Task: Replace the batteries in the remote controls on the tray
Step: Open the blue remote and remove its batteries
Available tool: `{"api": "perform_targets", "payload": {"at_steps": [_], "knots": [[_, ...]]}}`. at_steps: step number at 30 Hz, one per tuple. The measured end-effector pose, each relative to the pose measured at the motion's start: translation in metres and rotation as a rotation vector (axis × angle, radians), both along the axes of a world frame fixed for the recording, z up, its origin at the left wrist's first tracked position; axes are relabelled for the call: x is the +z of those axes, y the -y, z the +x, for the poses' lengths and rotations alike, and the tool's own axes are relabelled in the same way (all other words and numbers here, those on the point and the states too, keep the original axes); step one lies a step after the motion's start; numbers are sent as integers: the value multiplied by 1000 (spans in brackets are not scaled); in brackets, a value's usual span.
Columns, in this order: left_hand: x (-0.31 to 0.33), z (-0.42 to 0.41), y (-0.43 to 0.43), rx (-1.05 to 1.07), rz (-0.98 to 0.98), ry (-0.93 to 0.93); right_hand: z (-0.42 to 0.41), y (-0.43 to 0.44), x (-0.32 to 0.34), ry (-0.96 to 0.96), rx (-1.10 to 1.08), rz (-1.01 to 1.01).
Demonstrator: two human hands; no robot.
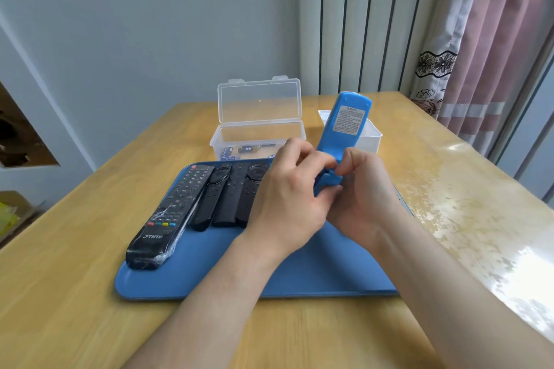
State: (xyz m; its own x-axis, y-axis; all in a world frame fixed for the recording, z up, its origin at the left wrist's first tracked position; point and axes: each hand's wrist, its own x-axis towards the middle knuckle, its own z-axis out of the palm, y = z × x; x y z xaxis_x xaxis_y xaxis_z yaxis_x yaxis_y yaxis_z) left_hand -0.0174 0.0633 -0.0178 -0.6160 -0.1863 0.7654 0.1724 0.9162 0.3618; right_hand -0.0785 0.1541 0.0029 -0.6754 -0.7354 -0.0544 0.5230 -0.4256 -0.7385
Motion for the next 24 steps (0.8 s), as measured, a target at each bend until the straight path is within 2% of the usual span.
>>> {"api": "perform_targets", "payload": {"at_steps": [2,5,6,7,9,12,14,16,19,20,22,24], "knots": [[4,1,2,-3,184,19,0,-1,1,-42,57,57],[22,5,8,-181,762,11,-7,-2,2,-45,-5,128],[27,8,14,-239,878,23,-9,-3,2,-53,-70,168],[32,12,20,-284,904,92,-12,-4,2,-82,-130,209],[39,22,32,-374,816,355,-16,-6,2,-148,-194,250],[39,32,36,-398,549,796,-17,-7,4,-196,-188,273],[35,31,33,-327,399,912,-15,-6,5,-170,-157,271],[33,26,28,-220,330,733,-13,-5,5,-169,-143,282],[30,20,22,-120,368,226,-10,-3,2,-211,-124,297],[29,19,19,-107,342,124,-9,-2,2,-225,-109,302],[27,17,14,-76,200,65,-6,0,0,-253,-71,307],[23,14,13,-52,29,85,-6,3,-3,-288,-59,306]]}}
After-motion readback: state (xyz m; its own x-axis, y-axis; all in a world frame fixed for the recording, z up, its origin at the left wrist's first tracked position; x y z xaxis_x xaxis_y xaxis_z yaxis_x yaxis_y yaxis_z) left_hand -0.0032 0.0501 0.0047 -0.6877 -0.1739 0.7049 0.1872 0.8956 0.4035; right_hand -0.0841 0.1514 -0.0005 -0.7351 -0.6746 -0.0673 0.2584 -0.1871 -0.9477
